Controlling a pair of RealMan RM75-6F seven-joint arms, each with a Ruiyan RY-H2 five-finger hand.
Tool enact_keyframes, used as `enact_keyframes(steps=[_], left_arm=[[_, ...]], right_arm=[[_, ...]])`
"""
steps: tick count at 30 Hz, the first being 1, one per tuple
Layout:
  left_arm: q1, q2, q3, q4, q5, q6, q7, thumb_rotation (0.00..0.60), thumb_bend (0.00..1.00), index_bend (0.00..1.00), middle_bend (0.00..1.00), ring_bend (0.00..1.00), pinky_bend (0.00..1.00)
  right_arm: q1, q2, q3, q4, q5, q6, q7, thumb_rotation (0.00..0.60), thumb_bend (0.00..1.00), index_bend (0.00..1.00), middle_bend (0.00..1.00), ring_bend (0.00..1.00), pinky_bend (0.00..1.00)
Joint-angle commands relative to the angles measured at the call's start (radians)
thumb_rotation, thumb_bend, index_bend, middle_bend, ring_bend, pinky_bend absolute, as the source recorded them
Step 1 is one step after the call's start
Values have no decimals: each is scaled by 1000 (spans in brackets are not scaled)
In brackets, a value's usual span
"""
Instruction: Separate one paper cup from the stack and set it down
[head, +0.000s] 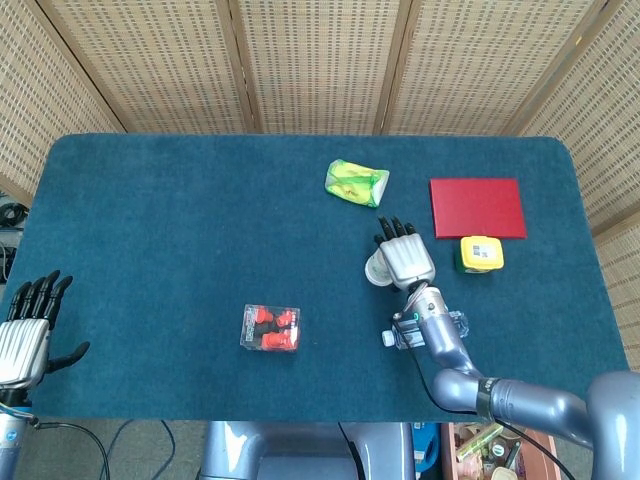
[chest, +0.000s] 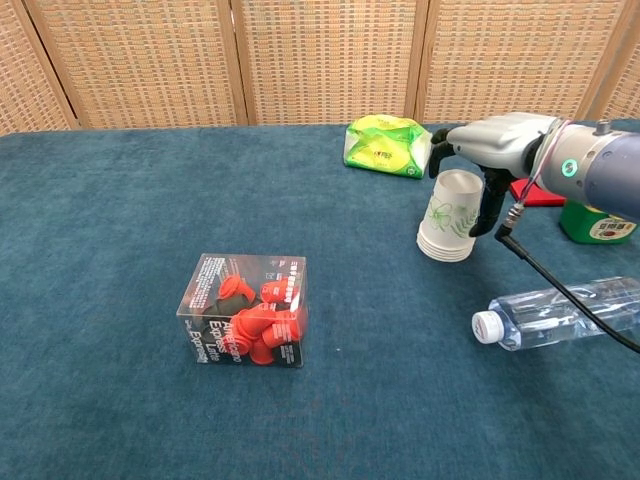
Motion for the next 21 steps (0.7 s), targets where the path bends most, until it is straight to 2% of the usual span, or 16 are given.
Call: enact_keyframes(steps=[1, 8, 14, 17, 21], left_arm=[[-1, 0, 1, 0, 2, -1, 2, 600, 210, 0, 0, 0, 0], [-2, -4, 2, 1, 4, 1, 5, 600, 210, 0, 0, 0, 0], [0, -7, -2, 3, 3, 11, 6, 600, 210, 0, 0, 0, 0], [0, -9, -3, 5, 3, 12, 6, 600, 211, 0, 0, 0, 0], [2, -8, -5, 5, 4, 17, 1, 600, 210, 0, 0, 0, 0]], right_arm=[[13, 1, -7, 4, 18, 1, -7, 600, 98, 275, 90, 0, 211], [26, -3, -12, 23, 27, -6, 14, 600, 98, 298, 122, 0, 231], [36, -35, -33, 75, 30, -10, 28, 600, 111, 376, 196, 28, 271], [35, -59, -37, 104, 3, 1, 54, 600, 128, 462, 290, 130, 390], [25, -80, -44, 132, -52, 19, 101, 600, 161, 614, 467, 326, 596]])
